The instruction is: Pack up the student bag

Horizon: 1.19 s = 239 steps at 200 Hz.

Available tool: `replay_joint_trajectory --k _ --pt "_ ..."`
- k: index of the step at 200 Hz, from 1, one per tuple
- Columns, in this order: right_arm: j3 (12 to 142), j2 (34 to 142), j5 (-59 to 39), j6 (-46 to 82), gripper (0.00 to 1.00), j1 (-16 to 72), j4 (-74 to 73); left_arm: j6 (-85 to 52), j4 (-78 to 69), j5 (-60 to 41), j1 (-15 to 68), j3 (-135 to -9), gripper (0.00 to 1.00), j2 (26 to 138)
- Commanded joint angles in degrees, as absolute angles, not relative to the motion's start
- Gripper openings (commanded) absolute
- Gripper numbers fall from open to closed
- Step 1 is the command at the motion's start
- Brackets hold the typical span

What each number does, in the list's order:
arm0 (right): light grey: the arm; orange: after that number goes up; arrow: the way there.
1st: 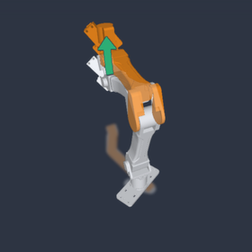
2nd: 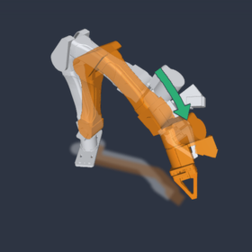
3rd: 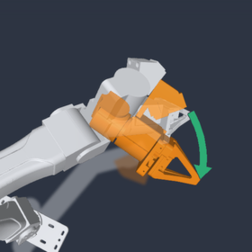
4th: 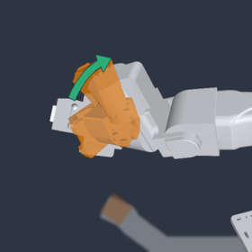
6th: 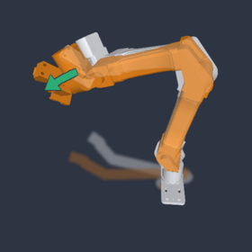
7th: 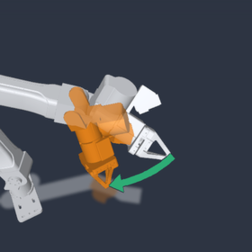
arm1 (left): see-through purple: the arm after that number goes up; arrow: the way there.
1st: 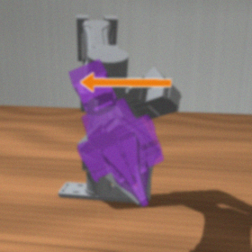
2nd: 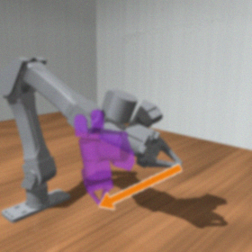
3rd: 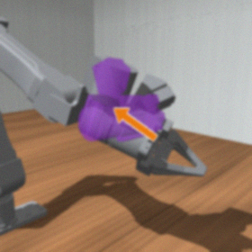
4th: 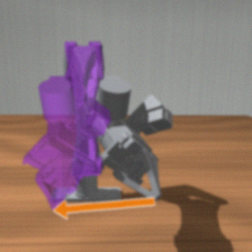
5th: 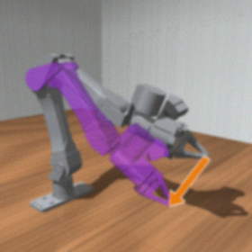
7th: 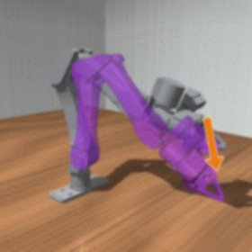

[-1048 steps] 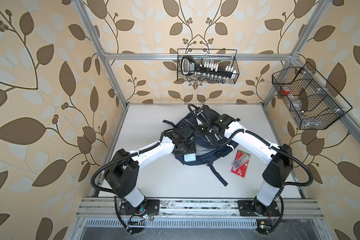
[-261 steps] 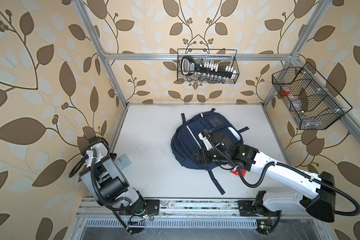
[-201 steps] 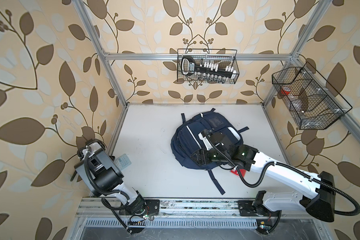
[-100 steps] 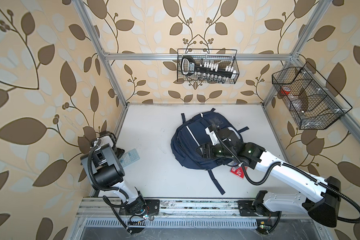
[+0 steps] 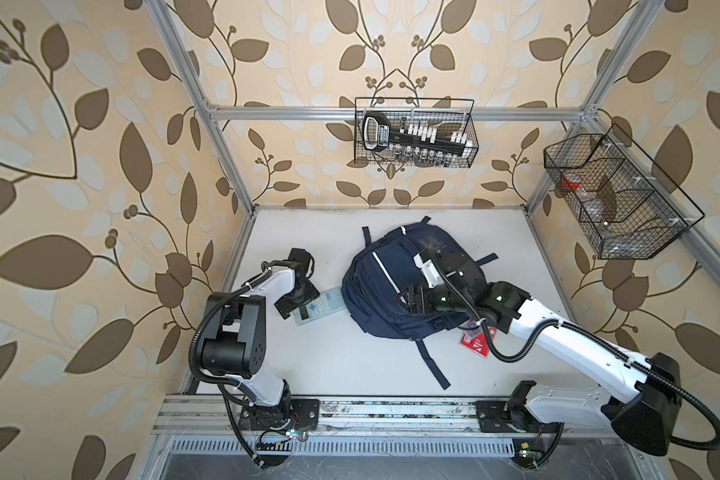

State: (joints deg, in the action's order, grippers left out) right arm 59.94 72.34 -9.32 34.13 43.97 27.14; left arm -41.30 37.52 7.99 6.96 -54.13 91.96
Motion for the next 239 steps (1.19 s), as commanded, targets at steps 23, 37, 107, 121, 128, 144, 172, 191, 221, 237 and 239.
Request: replay_joint_trajectory --k 23,37,107,121,128,144,172,191,221,237,239 --pt "67.3 83.2 -10.8 31.3 0.79 51.1 26.9 -40.3 46.7 8.5 9.4 -55.4 0.89 79.2" --pt "69.3 87.5 -10.7 31.9 0.78 53.7 25.9 -37.9 48.2 9.0 9.4 -58.8 0.89 77.2" --pt "55.8 83.7 7.6 51.8 0.74 59.9 20.6 -27.6 39.2 -19.1 13.6 -83.3 0.92 99.1" --pt "51.3 79.3 9.1 56.0 0.75 58.0 21.5 -25.5 40.7 -18.2 15.0 -88.2 0.94 104.9" --pt "49.3 78.0 7.5 56.9 0.75 56.0 21.6 -25.0 40.5 -19.0 15.1 -89.6 0.94 107.5" --pt "46.0 76.9 4.1 57.2 0.75 51.0 21.7 -24.9 40.9 -20.7 15.1 -92.5 0.89 112.9" --pt "46.2 80.2 -1.1 54.2 0.73 43.4 21.2 -26.1 39.2 -24.5 15.2 -92.5 0.68 115.9" --pt "47.2 83.6 -1.3 53.0 0.72 37.8 21.0 -27.5 36.3 -27.0 15.2 -89.9 0.48 114.9" --pt "54.4 90.3 -1.9 45.4 0.71 29.3 21.4 -30.0 33.6 -28.1 15.2 -84.1 0.25 110.9" --pt "62.0 95.9 -2.0 41.9 0.71 25.7 24.2 -31.5 31.3 -29.0 15.2 -79.1 0.24 107.3" --pt "62.9 96.6 -2.0 41.4 0.71 25.3 24.4 -31.7 31.1 -29.1 15.2 -78.6 0.24 106.9"
